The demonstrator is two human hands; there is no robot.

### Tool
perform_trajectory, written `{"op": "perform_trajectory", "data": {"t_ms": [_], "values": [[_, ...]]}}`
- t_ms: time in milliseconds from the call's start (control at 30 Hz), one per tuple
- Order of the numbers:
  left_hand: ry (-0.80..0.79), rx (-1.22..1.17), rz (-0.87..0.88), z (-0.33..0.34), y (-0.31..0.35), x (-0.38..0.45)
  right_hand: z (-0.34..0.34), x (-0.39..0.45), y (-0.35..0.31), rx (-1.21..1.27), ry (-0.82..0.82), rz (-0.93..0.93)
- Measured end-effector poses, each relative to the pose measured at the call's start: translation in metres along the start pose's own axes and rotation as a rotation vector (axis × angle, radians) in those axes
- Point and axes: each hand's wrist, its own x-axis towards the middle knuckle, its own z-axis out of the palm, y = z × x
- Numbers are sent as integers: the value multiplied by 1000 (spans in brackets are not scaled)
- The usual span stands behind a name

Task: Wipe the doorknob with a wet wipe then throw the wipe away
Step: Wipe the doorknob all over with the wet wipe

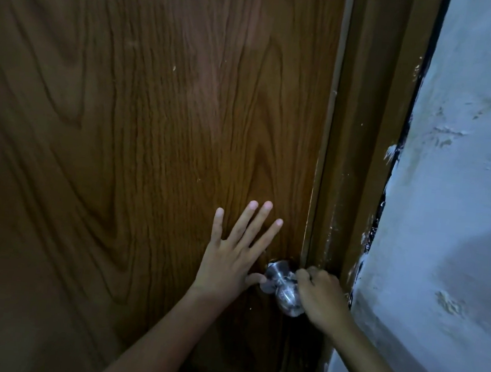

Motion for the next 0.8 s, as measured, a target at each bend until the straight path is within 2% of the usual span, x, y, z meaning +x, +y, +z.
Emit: {"op": "perform_trajectory", "data": {"t_ms": [67,167,233,400,533,667,700,800], "values": [[-12,10,0,1,0,0,3,-4,-6,-160,16,-87],[-17,9,3,2,0,1,10,-14,-17,-398,46,-445],[-12,-14,7,2,1,1,18,-23,-21,-496,15,-591],[0,-17,14,4,0,-1,15,-19,-10,-465,19,-597],[14,4,35,6,-2,-2,12,-7,-3,-123,63,-354],[30,35,69,10,-5,-3,11,-5,-7,-108,118,-209],[33,43,73,11,-5,-2,10,-8,-9,-167,120,-246],[44,62,83,11,-7,-2,21,-21,-12,-501,81,-534]]}}
